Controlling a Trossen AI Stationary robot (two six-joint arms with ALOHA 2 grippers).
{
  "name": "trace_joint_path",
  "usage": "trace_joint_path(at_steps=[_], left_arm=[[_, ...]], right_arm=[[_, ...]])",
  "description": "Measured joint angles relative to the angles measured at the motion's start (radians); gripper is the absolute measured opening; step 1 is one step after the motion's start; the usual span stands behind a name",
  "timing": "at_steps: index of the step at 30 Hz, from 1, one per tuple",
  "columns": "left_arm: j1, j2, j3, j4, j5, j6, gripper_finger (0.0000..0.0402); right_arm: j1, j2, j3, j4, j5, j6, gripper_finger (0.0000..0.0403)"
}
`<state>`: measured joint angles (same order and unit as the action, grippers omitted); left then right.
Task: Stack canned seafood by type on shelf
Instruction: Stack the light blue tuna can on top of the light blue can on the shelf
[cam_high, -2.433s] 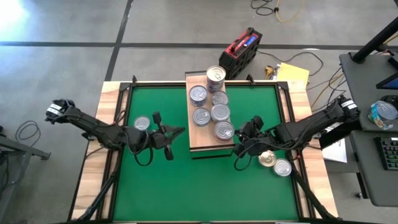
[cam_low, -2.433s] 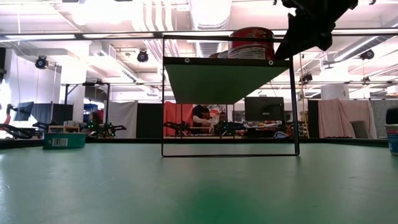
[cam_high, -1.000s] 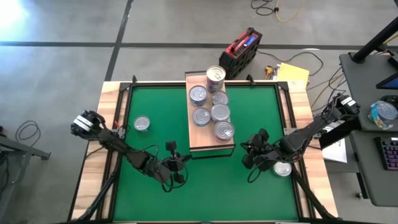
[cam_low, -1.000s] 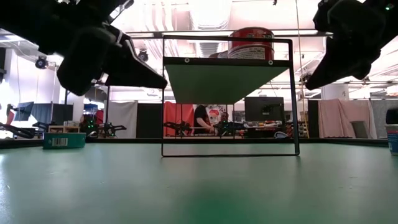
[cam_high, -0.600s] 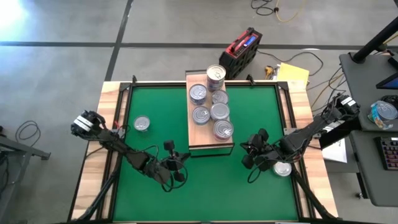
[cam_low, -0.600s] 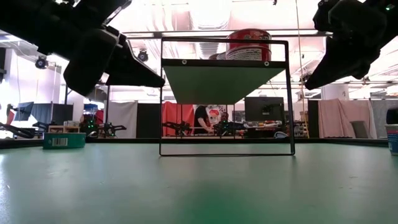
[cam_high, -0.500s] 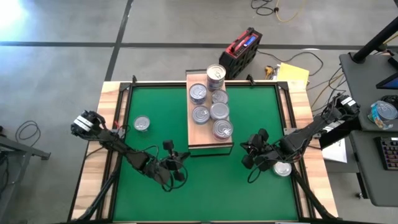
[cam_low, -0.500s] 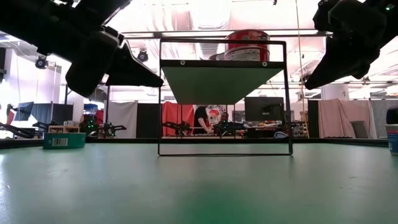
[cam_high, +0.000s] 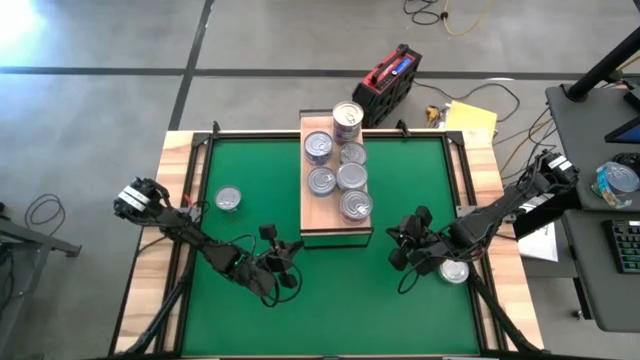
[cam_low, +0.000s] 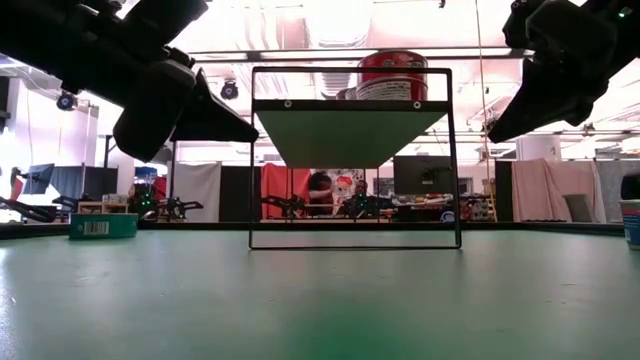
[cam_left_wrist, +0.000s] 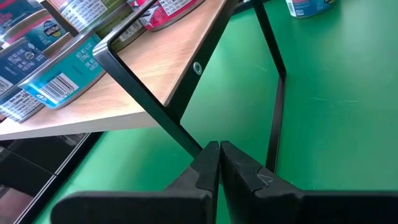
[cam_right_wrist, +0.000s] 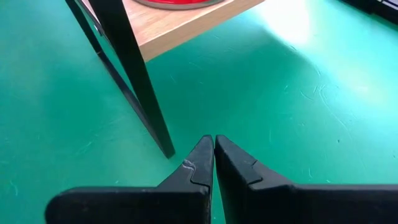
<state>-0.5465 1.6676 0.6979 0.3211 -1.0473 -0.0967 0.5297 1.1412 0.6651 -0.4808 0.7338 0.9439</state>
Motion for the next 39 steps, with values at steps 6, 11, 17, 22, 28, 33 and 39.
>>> trace_joint_path(at_steps=[6, 11, 17, 22, 28, 33, 39], left_arm=[[-0.002, 0.000, 0.000, -0.017, -0.016, -0.004, 0.0000], [-0.004, -0.011, 0.000, -0.029, -0.025, -0.018, 0.0000], [-0.032, -0.019, 0.006, -0.034, -0.036, -0.016, 0.0000], [-0.075, -0.068, 0.008, -0.046, -0.028, 0.003, 0.0000], [-0.099, -0.160, 0.009, -0.152, -0.021, 0.002, 0.0000], [-0.099, -0.269, 0.009, -0.298, 0.034, 0.001, 0.0000], [-0.099, -0.415, 0.002, -0.452, 0.043, 0.011, 0.0000]], right_arm=[[0.000, 0.000, 0.000, 0.000, 0.000, -0.001, 0.0009], [0.000, 0.000, 0.000, 0.000, 0.000, -0.001, 0.0009], [0.000, 0.000, 0.000, -0.001, 0.002, -0.002, 0.0009], [-0.015, -0.006, 0.032, -0.062, -0.001, 0.025, 0.0009], [-0.072, -0.007, 0.137, -0.188, -0.091, 0.052, 0.0009], [-0.127, -0.008, 0.208, -0.240, -0.203, 0.052, 0.0009], [-0.166, -0.008, 0.281, -0.343, -0.286, 0.100, 0.0009]])
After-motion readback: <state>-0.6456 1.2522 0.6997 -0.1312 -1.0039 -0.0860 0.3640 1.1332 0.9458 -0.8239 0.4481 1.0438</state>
